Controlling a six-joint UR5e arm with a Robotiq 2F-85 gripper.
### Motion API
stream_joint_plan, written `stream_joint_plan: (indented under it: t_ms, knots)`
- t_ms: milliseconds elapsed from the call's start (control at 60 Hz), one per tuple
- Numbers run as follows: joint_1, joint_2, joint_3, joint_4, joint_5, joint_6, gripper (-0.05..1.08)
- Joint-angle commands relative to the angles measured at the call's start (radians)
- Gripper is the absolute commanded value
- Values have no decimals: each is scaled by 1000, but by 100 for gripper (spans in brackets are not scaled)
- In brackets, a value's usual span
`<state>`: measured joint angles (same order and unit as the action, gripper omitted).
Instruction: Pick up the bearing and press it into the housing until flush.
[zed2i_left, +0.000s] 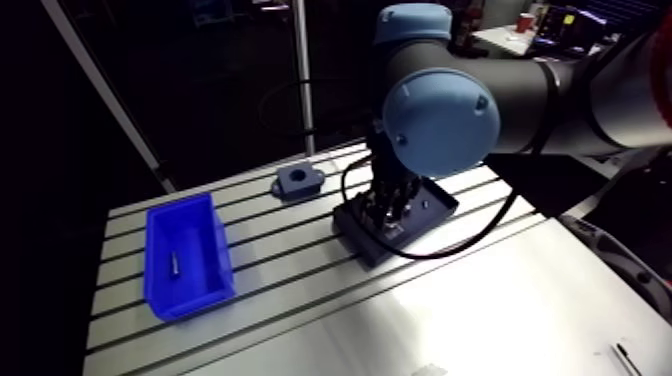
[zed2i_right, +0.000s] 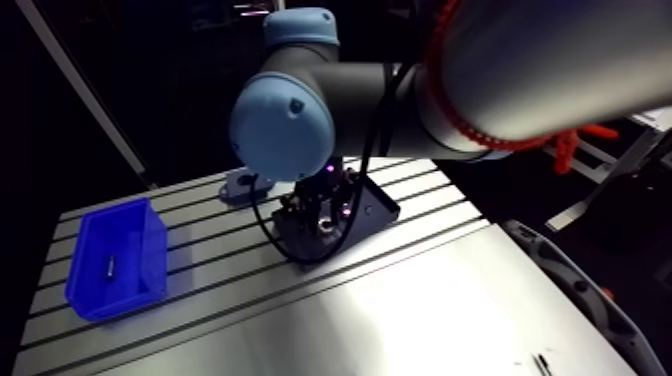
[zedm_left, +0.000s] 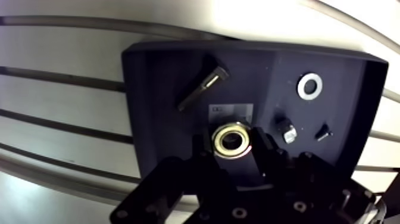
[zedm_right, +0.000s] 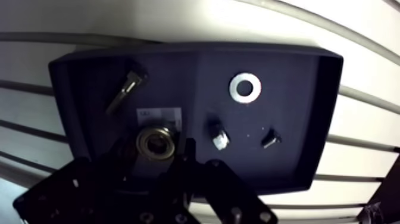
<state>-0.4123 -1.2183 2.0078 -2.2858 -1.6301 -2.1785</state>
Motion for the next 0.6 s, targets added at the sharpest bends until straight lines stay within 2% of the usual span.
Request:
stream_joint_plan:
  t_ms: [17,217,367,467,600]
  knots:
    - [0,-34,-17,28,-3,1,70]
    - [4,-87,-65,147,-3,27,72]
    - [11,-103,-112,221,-2,93,75]
    - [42,-103,-171,306,5,153,77]
    - [88,-96,-233,345,4,247,79]
